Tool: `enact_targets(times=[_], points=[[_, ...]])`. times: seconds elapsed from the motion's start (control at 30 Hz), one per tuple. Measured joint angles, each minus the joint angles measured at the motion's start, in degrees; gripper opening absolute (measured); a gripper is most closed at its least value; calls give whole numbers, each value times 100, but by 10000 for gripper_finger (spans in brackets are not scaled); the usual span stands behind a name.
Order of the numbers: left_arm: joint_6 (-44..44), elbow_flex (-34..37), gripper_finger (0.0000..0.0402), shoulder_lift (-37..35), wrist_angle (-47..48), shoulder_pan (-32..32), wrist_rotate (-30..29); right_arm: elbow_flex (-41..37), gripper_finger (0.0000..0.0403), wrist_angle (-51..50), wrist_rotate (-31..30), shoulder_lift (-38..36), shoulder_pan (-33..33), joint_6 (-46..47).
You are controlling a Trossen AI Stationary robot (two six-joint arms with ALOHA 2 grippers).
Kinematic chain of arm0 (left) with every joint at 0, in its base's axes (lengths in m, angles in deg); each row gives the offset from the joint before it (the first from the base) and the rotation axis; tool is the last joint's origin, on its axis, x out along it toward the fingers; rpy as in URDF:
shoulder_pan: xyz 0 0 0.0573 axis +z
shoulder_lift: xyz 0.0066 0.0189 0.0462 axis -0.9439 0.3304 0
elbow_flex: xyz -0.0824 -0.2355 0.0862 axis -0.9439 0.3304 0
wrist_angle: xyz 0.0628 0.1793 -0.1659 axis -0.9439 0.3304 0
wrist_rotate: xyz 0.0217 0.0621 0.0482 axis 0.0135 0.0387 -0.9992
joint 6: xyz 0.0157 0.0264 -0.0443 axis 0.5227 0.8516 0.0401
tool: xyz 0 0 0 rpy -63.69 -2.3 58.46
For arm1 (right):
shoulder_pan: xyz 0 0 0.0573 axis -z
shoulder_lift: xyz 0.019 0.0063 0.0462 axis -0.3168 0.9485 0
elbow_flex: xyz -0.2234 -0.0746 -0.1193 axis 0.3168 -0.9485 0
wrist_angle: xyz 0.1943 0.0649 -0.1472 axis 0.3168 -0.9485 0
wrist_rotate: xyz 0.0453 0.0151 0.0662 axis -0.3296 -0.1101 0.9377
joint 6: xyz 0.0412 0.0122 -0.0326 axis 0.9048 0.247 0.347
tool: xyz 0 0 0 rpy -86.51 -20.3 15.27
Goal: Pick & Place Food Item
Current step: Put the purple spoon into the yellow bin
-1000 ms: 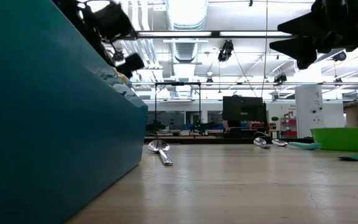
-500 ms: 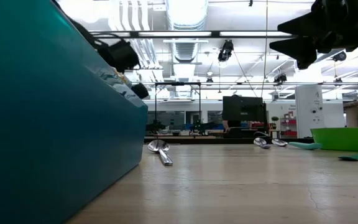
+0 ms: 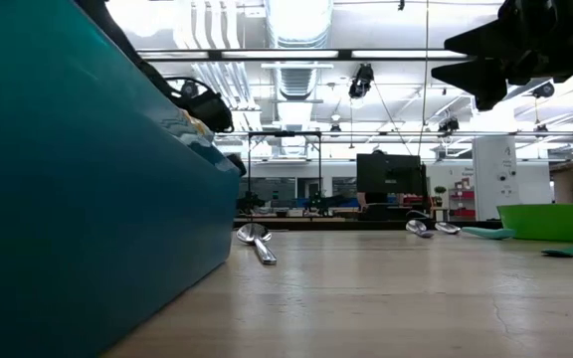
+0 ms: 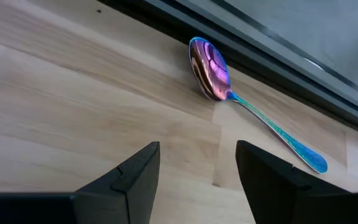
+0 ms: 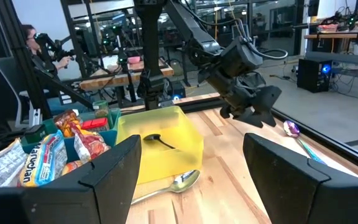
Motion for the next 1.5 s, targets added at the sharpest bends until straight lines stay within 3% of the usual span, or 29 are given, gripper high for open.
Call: enact_targets(times=[0.17, 0.4, 0.77, 1.07, 1.2, 1.3, 1.5], points=[[-13, 0, 211, -1, 6, 44, 175, 0, 281, 0, -1, 0, -1, 0], [714, 0, 211, -338, 276, -30, 1948, 0, 281, 0, 0, 0, -2, 0], [3396, -4, 211, -1291, 161, -49, 2074, 0, 281, 0, 0, 0, 0, 0], [3349, -136, 211, -1333, 504, 478, 2509, 0, 281, 0, 0, 0, -1, 0], [2881, -120, 212, -1266, 772, 360, 2501, 0, 281, 0, 0, 0, -2, 0], [2753, -119, 212, -1273, 619, -90, 1621, 0, 281, 0, 0, 0, -2, 0], [1642, 180, 212, -1255, 349, -1543, -1697, 0, 281, 0, 0, 0, -2, 0]])
